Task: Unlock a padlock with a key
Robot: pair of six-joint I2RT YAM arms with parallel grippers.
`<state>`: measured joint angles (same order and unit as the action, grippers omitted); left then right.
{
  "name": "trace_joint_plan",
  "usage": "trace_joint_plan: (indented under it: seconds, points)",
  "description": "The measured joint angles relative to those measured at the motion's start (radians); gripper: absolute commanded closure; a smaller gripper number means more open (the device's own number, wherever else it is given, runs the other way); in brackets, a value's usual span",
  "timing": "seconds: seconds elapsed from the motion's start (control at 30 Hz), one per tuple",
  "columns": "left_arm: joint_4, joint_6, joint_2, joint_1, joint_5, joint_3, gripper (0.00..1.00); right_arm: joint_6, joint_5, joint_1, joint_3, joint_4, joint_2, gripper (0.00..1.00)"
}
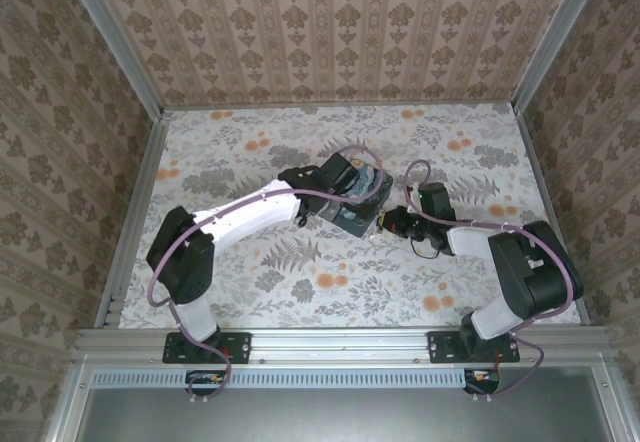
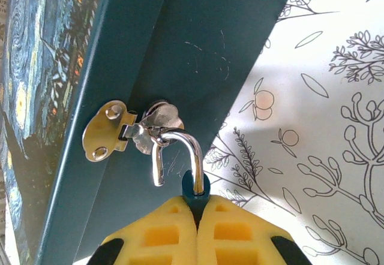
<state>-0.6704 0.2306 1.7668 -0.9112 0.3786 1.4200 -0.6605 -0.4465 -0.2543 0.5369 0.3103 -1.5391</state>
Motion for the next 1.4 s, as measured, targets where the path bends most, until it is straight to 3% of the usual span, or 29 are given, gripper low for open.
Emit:
trace_joint_plan:
  seconds: [0.47, 1.4]
  points:
    - [-0.026, -0.011, 0.184, -0.051, 0.047, 0.126, 0.35, -0.012, 0.006, 0.000, -0.014, 0.007, 0.000, 1.00]
    - [-0.014, -0.023, 0.208, -0.064, 0.091, 0.143, 0.35, -0.152, 0.034, 0.025, -0.005, 0.118, -0.051, 1.00]
